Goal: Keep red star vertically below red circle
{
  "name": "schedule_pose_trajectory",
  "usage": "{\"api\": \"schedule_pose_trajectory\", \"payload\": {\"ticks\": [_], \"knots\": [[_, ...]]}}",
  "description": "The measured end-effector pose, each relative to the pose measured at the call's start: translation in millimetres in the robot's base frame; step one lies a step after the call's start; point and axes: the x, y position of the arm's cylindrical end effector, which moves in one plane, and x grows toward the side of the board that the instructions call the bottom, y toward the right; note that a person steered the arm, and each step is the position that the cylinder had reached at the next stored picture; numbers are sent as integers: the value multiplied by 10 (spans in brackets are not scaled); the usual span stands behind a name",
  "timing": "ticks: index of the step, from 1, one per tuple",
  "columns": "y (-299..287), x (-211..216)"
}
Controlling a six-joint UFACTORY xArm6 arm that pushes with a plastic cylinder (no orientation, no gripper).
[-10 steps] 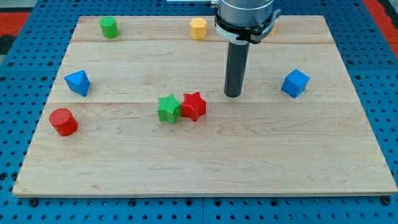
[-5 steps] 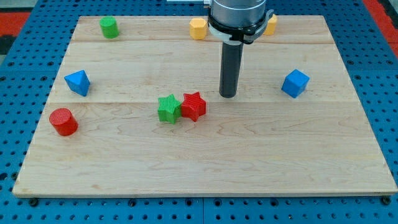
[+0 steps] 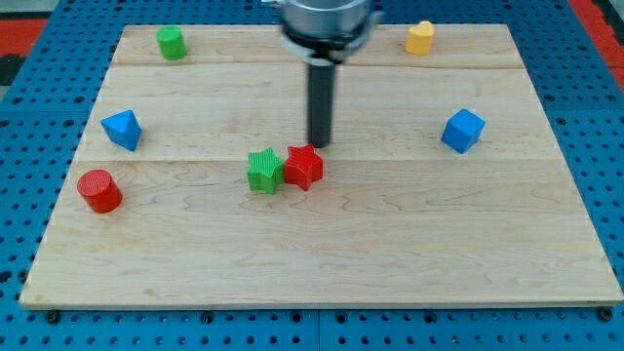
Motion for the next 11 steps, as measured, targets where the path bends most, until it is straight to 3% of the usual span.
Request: {"api": "schedule_pose_trajectory", "payload": {"ticks": [2,8,9,11], "knots": [[-57,0],[-21,908],[482,630],[274,1413]]}}
